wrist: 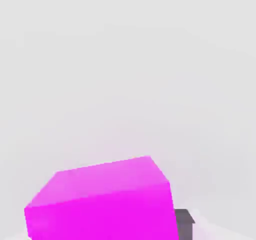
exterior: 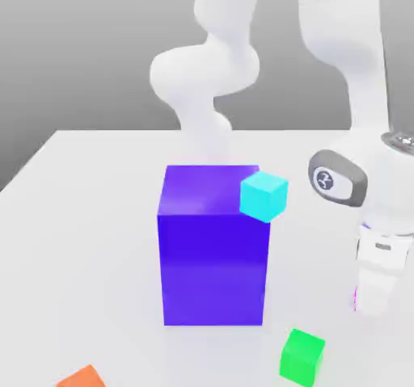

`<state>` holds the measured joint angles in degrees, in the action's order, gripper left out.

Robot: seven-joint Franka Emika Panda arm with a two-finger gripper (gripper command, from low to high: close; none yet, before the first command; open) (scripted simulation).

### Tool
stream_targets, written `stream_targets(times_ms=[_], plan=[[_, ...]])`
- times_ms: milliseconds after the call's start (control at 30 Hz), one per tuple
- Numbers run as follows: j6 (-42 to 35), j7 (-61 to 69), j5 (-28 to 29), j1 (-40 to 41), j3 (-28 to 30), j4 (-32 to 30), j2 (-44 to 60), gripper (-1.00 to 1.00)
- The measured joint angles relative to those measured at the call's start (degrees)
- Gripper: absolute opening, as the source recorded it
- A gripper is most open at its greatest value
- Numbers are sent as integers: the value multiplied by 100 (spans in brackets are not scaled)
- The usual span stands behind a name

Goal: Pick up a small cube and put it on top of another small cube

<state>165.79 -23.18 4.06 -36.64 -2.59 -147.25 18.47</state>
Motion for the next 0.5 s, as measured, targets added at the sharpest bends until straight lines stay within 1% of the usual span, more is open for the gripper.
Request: stream_targets(times_ms=[100, 133, 233, 500], plan=[[-467, 99, -137, 55, -83, -119, -579, -100], [-632, 124, -177, 82, -85, -73, -673, -100], [-1245, -233, -223, 171, 130, 391, -430, -100], [-2882, -1593, -459, 394, 775, 1866, 490, -100]])
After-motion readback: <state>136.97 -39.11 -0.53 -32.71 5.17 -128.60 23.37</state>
